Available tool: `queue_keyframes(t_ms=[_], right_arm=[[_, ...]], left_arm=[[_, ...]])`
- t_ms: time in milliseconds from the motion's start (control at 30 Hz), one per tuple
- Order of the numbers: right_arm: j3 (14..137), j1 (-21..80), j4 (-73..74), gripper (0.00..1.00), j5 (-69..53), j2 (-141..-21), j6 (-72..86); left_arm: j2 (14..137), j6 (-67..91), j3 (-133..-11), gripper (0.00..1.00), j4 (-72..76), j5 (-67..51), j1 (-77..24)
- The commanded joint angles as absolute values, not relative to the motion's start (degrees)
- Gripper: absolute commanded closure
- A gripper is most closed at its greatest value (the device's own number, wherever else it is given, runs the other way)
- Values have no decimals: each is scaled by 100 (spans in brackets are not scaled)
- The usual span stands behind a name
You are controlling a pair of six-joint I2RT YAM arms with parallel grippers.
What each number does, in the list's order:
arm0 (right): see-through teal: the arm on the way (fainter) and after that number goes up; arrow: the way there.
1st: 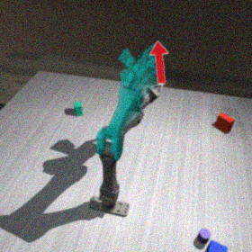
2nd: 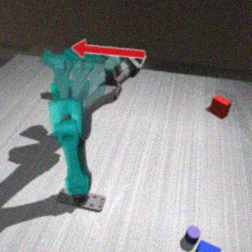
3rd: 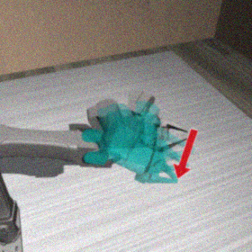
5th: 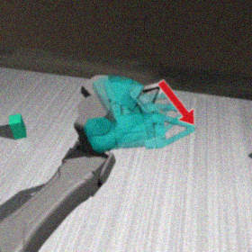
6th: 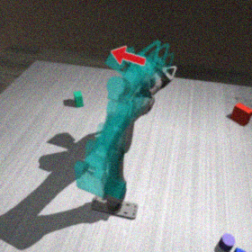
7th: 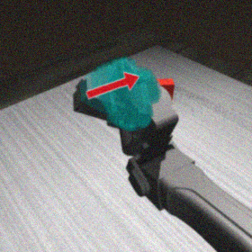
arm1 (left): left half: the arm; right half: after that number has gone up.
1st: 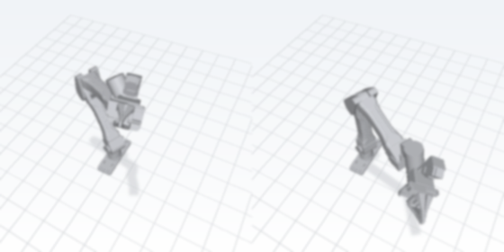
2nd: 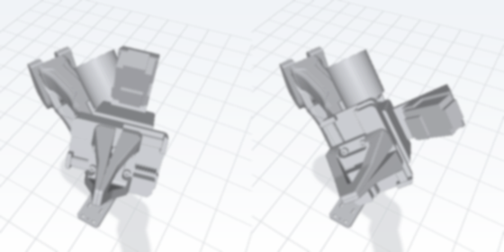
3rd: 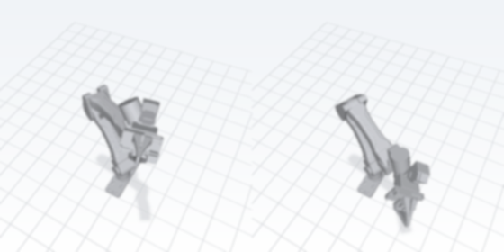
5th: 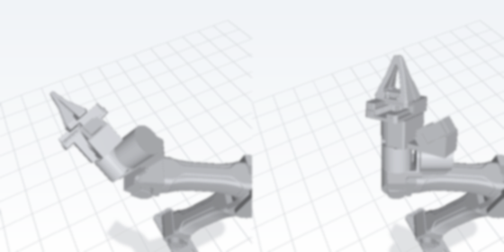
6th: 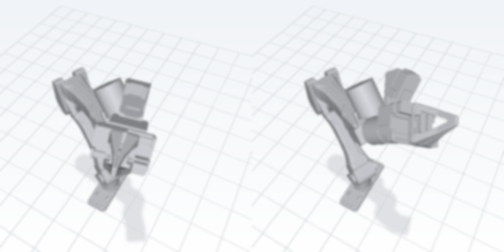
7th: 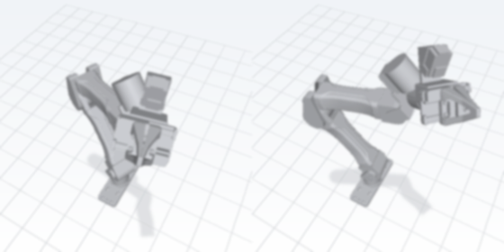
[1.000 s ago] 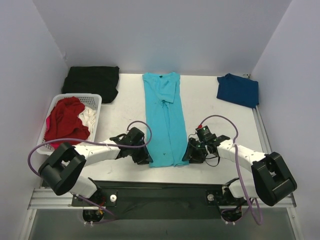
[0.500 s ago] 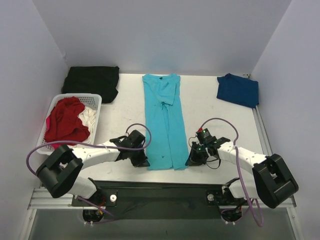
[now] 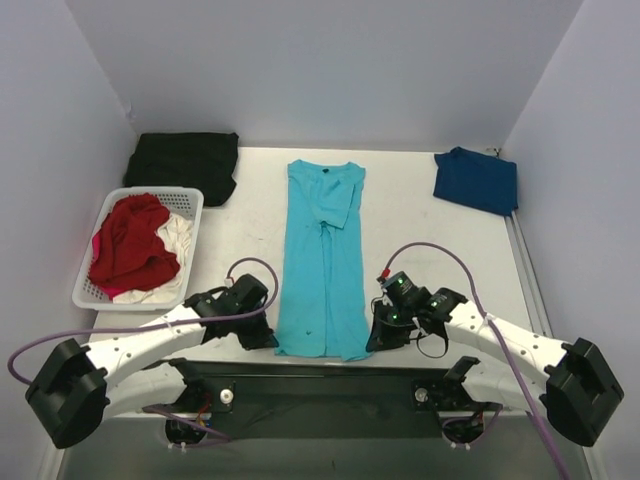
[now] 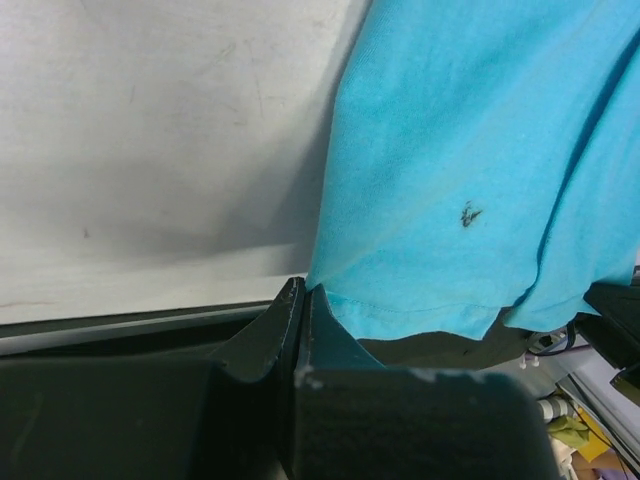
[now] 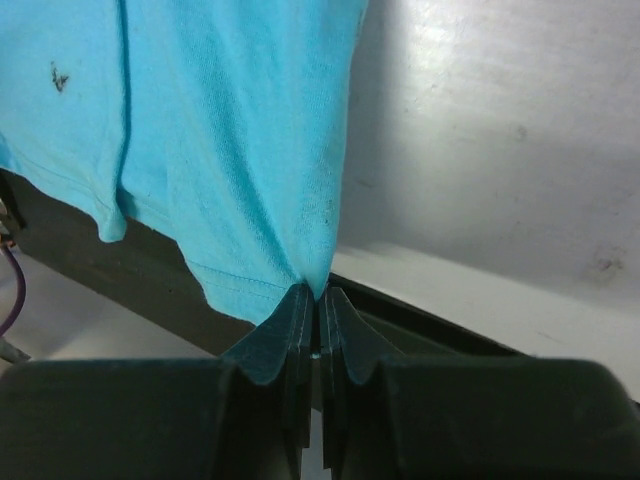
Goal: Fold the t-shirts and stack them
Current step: Grab the bottom of the folded rectangular tshirt with both arms, then fold the folded rectangular tshirt in 1/3 of the way
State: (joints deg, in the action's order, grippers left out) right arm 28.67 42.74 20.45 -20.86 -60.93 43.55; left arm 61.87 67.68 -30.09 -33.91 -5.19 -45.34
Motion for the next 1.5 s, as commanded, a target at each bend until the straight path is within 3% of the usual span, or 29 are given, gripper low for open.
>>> queue_keyframes(t_ms=[0,233,467,833,1467], right_arm=[[3041,4429,2628,100,-2021,-5933,4430],[3436,4517,2733,100,-1794,-5932,4360],[4936,4386,3234,100,-976,-6660,3762],[6818,3367,3296,100,-861,-8243,2796],[9614,2400,3226,100,-1151,-11397,2426]], left_arm=[[5846,6838,-2971,100,-3832,-430,-4562],[5844,6706,-3357,100,-4069,-160,-4570],[6424,6355,-4367,100,-3938,351,-4491],[8102,5063,-6598,100,-3648,572,-3350],[11714,3929,-9799,100,-3533,-536,-2048]])
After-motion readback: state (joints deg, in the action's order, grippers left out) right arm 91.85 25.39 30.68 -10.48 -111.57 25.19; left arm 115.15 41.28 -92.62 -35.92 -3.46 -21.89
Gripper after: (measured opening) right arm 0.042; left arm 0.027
